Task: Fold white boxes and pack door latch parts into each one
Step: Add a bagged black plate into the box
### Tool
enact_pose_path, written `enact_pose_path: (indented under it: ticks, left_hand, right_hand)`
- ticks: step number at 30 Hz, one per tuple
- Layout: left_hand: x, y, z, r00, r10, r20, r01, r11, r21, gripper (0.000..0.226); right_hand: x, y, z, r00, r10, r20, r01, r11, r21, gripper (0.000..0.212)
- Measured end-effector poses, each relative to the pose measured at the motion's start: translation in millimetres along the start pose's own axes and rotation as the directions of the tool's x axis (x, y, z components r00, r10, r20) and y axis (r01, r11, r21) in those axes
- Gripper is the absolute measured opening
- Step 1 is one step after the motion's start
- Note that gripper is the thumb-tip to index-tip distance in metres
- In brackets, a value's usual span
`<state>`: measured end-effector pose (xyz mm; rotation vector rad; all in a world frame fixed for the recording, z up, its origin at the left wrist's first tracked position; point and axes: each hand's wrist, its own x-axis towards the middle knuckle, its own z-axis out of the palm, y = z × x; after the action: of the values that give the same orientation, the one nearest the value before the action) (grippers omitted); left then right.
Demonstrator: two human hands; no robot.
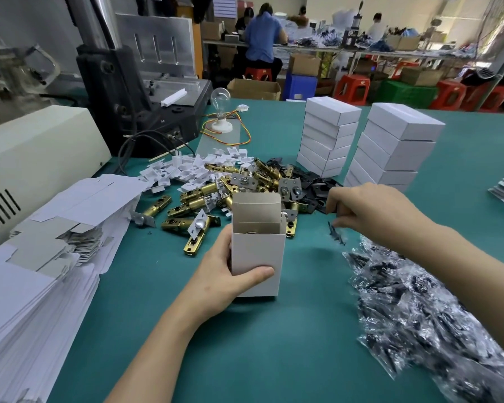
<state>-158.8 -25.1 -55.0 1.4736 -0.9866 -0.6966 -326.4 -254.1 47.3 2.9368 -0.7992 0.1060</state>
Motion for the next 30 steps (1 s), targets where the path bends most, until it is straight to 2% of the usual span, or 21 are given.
enact_pose_path:
  ticks: [3,6,7,9,10,12,14,16,18,22,24,30]
  left_hand:
    - [0,-1,0,1.000,-0.006,0.006,0.006,1.000,-0.004,0.067]
    - [1,-1,-1,1.000,-0.005,0.005,0.005,1.000,-0.005,0.066]
    - [1,-1,-1,1.000,-0.005,0.005,0.005,1.000,-0.005,0.066]
    - [1,-1,-1,1.000,-0.007,0.004,0.007,1.000,-0.007,0.067]
    - [1,-1,-1,1.000,-0.007,0.003,0.007,1.000,-0.006,0.066]
    - [1,-2,-1,1.000,-0.009,0.001,0.009,1.000,-0.003,0.064]
    - [2,-2,-1,1.000,-0.010,0.002,0.010,1.000,-0.019,0.062]
    - [2,-3,-1,1.000,-0.012,0.005,0.012,0.999,-0.036,0.061]
    - [2,-4,-1,1.000,-0.011,0.008,0.012,0.999,-0.037,0.064]
    - [2,-5,-2,1.000,-0.011,0.007,0.011,0.999,-0.044,0.061]
    - [3,-5,-1,1.000,-0.003,-0.007,0.002,0.999,-0.042,0.058]
    - [4,-4,-3,0.999,0.020,-0.044,-0.023,0.997,-0.071,0.068]
  right_hand:
    - [-1,-1,-6,0.997,0.015,-0.080,-0.020,0.998,-0.064,0.011]
    - [-1,-2,-14,0.996,0.034,-0.086,-0.038,0.998,-0.050,0.005]
    - [-1,-3,-16,0.994,0.032,-0.102,-0.029,0.999,0.024,0.005]
    - [-4,-5,-22,0.984,0.034,-0.175,0.020,0.955,0.297,0.007]
    - [-5,-9,-26,0.975,0.051,-0.214,0.055,0.884,0.464,0.008]
    - [-9,-20,-35,0.966,0.090,-0.243,0.132,0.635,0.761,0.009]
    - [-10,-36,-40,0.964,0.104,-0.246,0.184,0.409,0.894,0.008]
    - [-9,-51,-41,0.960,0.099,-0.261,0.214,0.338,0.916,0.006]
    - [-7,-66,-37,0.959,0.059,-0.276,0.235,0.378,0.895,0.004]
    - [-2,-83,-28,0.957,-0.086,-0.278,0.267,0.640,0.721,0.011]
    - [-2,-87,-28,0.949,-0.167,-0.268,0.303,0.724,0.620,0.015]
    - [4,-80,-46,0.951,-0.211,-0.227,0.298,0.821,0.486,0.016]
